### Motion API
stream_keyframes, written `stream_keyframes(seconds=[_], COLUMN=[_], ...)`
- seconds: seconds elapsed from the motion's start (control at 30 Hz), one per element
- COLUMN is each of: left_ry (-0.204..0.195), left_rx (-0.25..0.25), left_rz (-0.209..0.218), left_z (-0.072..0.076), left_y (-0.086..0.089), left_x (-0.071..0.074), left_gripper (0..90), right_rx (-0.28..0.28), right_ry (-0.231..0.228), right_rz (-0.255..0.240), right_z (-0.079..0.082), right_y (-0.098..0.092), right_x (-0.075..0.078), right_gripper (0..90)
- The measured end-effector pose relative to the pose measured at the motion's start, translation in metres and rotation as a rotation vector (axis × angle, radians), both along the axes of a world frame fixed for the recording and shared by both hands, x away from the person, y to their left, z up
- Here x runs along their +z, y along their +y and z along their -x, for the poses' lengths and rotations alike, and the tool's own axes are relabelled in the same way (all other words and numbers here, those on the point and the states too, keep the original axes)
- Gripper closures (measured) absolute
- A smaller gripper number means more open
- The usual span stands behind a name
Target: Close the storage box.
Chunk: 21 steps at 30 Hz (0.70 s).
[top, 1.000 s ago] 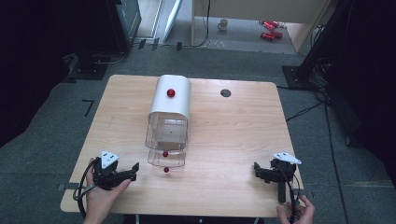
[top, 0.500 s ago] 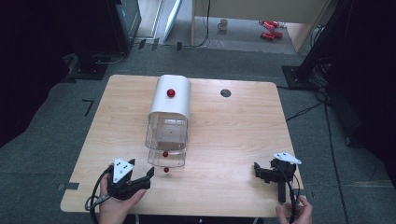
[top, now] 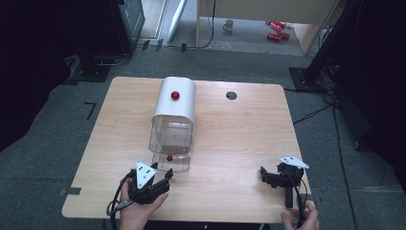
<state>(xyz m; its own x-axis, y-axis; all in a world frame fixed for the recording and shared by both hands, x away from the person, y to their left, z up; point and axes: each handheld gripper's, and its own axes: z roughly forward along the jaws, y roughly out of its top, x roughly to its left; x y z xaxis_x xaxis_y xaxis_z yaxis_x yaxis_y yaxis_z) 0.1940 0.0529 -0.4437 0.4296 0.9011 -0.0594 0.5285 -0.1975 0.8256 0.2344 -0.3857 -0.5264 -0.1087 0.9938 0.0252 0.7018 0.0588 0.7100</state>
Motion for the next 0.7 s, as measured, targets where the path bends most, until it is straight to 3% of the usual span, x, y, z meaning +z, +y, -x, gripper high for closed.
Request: stream_keyframes(seconds=[0.4,0.7], left_ry=[-0.008,-0.023], left_rx=[-0.006,0.015], left_rz=[0.015,0.032], left_z=[-0.003,-0.007], left_y=[-0.012,-0.015], left_x=[0.004,0.007], left_gripper=[60.3,62.8], right_rx=[0.000,0.000], right_ry=[0.000,0.000], right_rz=[0.000,0.000], right_z=[0.000,0.000], right_y=[0.000,0.000], right_x=[0.000,0.000], right_gripper=[0.0,0.0])
